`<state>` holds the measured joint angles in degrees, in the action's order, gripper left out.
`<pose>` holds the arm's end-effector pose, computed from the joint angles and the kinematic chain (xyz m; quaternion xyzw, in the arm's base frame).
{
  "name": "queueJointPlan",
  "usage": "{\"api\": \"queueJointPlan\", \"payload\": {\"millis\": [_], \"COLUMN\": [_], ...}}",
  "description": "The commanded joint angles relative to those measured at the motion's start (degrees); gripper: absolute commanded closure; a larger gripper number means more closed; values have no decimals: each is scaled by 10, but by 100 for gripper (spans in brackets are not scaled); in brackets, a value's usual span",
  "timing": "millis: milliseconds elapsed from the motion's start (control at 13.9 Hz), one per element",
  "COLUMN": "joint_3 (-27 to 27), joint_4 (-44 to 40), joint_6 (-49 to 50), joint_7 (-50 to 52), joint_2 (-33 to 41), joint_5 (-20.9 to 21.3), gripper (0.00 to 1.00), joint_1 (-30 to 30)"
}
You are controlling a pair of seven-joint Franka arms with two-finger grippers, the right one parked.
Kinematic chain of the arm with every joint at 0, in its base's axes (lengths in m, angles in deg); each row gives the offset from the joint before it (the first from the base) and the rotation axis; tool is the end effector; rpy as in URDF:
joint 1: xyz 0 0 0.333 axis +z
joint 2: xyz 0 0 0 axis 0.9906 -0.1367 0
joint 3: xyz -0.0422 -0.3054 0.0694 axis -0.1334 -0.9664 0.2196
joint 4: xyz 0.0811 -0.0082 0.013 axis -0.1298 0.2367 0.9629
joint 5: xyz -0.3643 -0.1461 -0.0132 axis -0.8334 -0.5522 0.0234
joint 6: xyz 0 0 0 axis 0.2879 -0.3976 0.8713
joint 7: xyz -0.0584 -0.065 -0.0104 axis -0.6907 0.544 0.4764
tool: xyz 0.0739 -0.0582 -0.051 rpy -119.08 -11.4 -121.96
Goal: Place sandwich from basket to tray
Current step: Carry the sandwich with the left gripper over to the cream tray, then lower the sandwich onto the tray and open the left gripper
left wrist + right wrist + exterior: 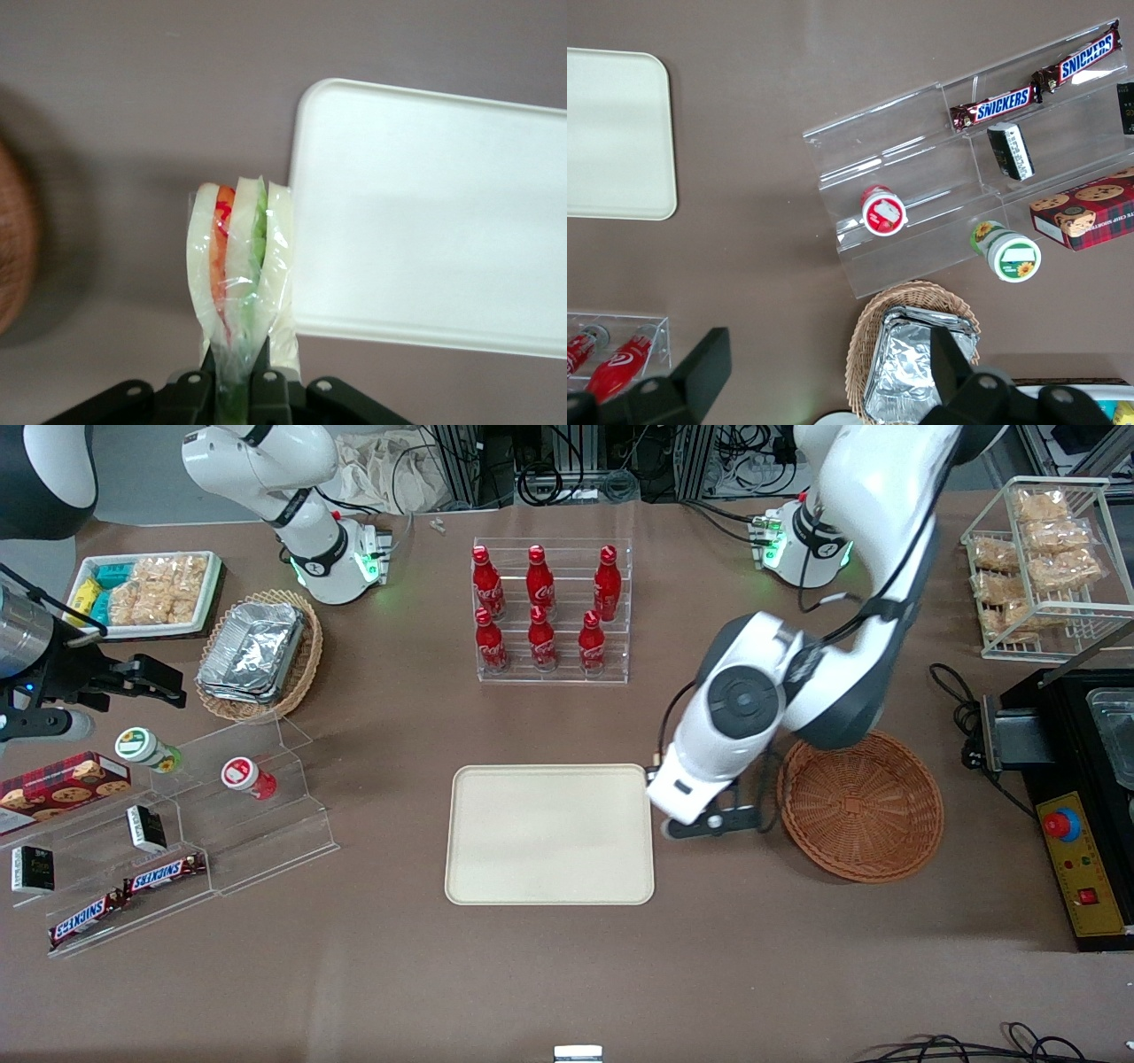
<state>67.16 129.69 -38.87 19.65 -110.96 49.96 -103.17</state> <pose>0.6076 -0.3730 0.3693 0.9983 0.0521 -0.0202 0.0162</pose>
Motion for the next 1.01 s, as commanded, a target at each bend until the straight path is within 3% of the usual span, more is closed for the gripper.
{"api": "queueJointPlan", "payload": {"millis": [0, 432, 577, 649, 793, 937], "joint_3": [5, 4, 4, 4, 4, 3], "joint_4": [-62, -65, -63, -62, -60, -58], "joint_6": [-48, -121, -127, -127, -121, -113], "joint_7": [-10, -77, -79, -79, -70, -71], "joint_2": [-74, -142, -149, -151, -151, -145], "joint_5": [13, 16, 15, 14, 10, 8], "gripper": [100, 100, 91, 79, 2, 1], "joint_1": [-19, -29, -34, -35, -35, -34]}}
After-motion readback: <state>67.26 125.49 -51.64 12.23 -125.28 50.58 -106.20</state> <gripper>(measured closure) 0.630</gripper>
